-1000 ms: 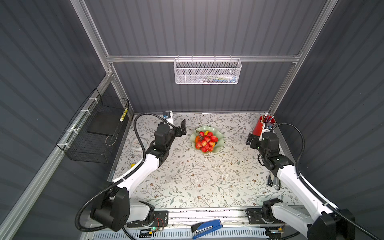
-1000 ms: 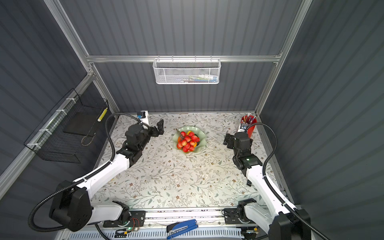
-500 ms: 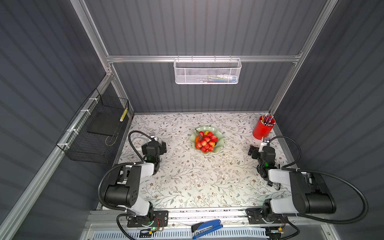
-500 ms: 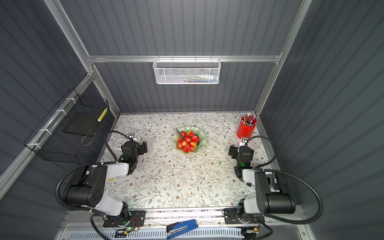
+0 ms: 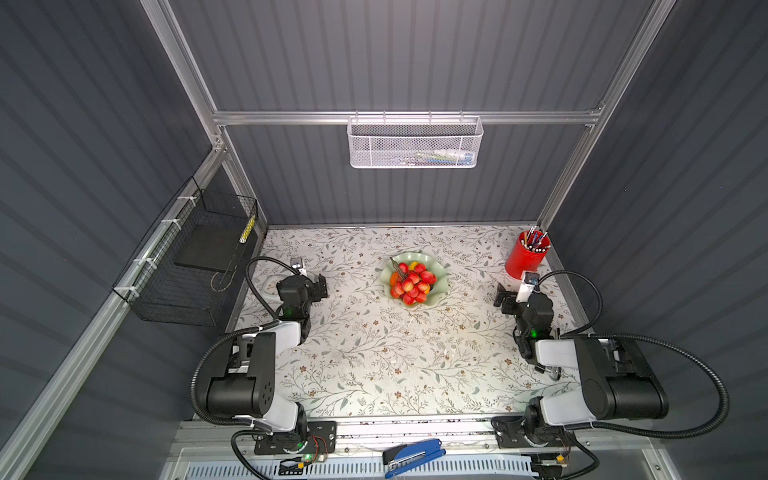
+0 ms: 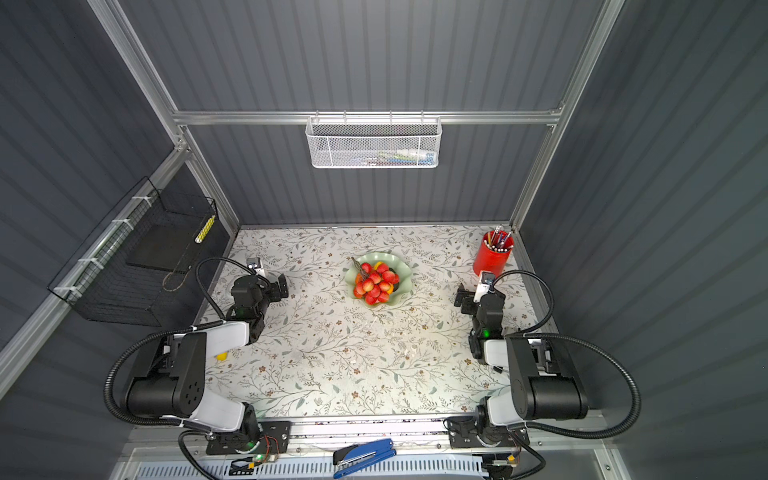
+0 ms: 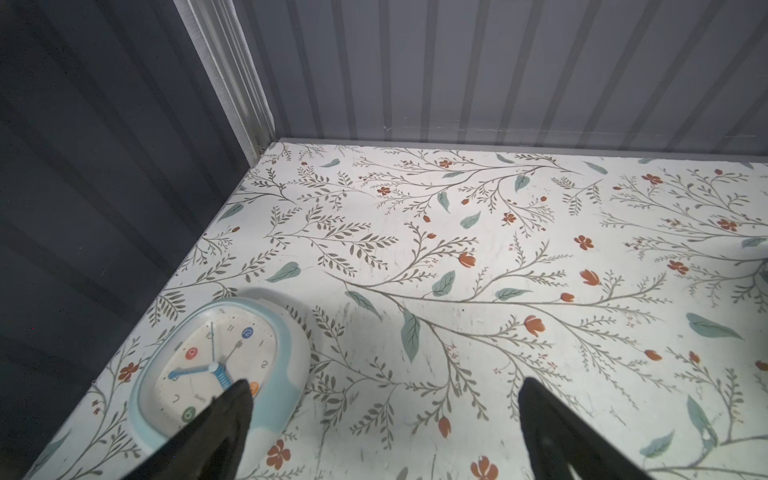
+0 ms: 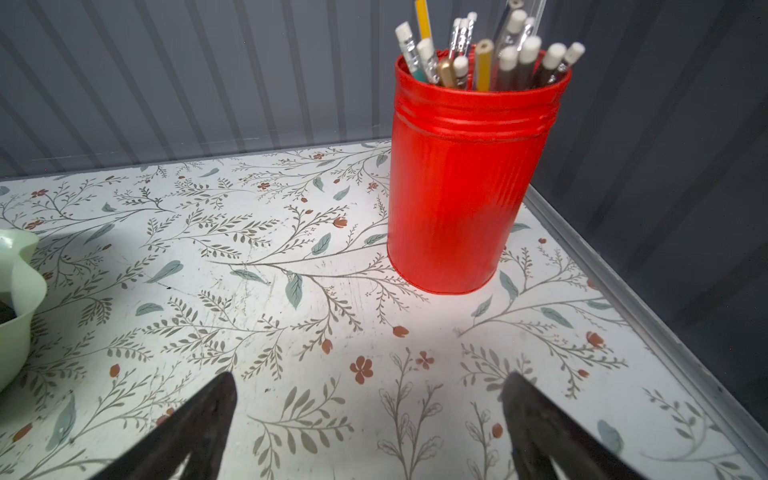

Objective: Place and organize the fake fruits in the fruit bowl

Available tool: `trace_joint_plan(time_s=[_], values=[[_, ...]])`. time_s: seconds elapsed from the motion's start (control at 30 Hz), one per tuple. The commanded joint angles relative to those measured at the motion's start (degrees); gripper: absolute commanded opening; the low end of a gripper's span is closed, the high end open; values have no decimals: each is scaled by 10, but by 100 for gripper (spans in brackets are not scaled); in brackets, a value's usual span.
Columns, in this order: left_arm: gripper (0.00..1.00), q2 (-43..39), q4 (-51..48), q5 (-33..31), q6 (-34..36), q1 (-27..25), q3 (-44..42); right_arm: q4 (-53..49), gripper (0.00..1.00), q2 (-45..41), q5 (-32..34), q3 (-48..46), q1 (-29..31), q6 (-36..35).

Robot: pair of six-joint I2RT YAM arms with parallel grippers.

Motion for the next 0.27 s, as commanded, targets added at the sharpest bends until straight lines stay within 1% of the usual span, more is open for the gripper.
trace_joint_plan(time_s=[0.0, 0.1, 0.23], values=[[100, -8, -7, 24, 12, -1, -4, 19, 99, 1, -2, 6, -2, -5], [100, -15, -4, 23, 10, -1, -14, 11, 99, 2, -4, 11, -2, -4], [100, -10, -6, 23, 6, -1, -14, -4, 99, -1, -34, 16, -16, 2]])
